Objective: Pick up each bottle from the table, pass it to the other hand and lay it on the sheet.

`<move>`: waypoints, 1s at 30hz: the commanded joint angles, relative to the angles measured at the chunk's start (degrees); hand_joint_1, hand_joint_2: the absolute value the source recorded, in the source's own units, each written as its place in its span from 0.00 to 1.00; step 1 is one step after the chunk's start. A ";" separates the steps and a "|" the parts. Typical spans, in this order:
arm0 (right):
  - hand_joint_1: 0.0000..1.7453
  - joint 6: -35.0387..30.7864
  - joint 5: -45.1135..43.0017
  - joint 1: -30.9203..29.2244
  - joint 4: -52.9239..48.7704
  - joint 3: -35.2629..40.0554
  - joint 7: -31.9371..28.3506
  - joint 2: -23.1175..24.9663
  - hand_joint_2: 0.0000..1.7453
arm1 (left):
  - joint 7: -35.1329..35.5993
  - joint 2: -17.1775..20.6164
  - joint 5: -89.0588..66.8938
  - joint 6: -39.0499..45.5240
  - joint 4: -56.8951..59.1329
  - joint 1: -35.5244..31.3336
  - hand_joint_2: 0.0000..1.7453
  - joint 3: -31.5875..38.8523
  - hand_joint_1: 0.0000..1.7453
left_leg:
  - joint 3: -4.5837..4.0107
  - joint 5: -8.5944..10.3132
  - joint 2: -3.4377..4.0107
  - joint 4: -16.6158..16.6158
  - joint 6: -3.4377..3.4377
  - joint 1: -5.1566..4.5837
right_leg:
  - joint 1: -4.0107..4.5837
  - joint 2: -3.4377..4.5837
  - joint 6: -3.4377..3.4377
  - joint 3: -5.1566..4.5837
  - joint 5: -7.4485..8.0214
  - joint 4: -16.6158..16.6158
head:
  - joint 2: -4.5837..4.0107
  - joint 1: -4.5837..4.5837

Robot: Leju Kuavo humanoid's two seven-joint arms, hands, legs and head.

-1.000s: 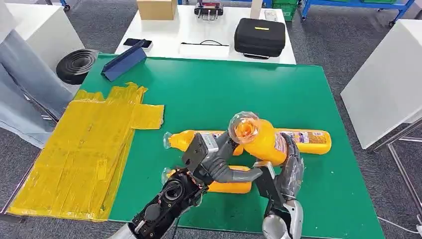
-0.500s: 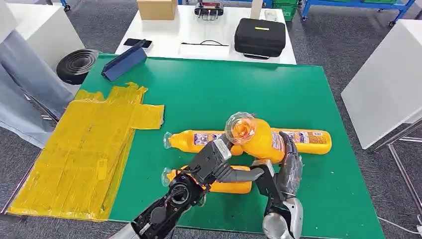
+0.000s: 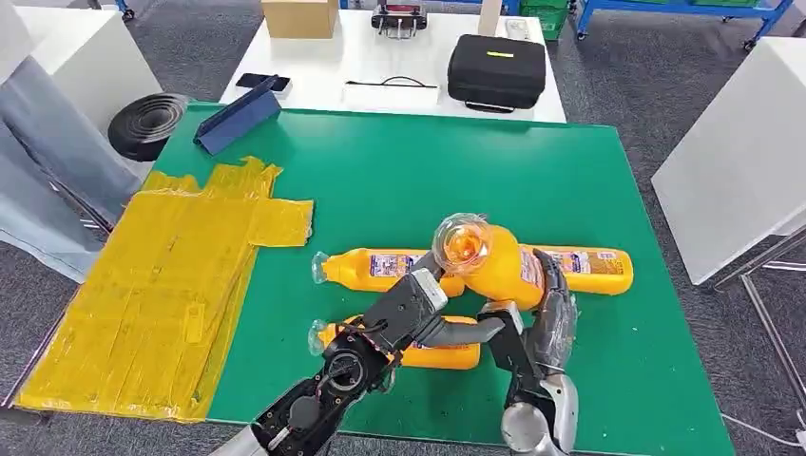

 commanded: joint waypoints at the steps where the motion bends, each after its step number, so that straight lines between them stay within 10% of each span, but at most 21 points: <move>1: 1.00 0.48 1.24 -3.53 4.08 1.03 -0.02 -0.11 1.00 | -0.09 0.35 1.37 -0.72 2.76 -0.13 1.00 1.61 0.00 | 0.17 -0.06 0.20 -0.04 -0.11 0.03 | 0.04 0.17 -0.09 0.14 0.01 -0.09 | 0.00 0.00; 30: 1.00 3.82 6.30 -8.13 12.95 3.69 1.67 0.43 1.00 | -1.21 -0.21 4.75 1.41 2.53 0.37 1.00 7.01 0.00 | 0.33 -0.13 0.26 -0.03 -0.19 0.11 | 0.12 0.20 -0.16 0.33 -0.03 -0.15 | 0.00 0.00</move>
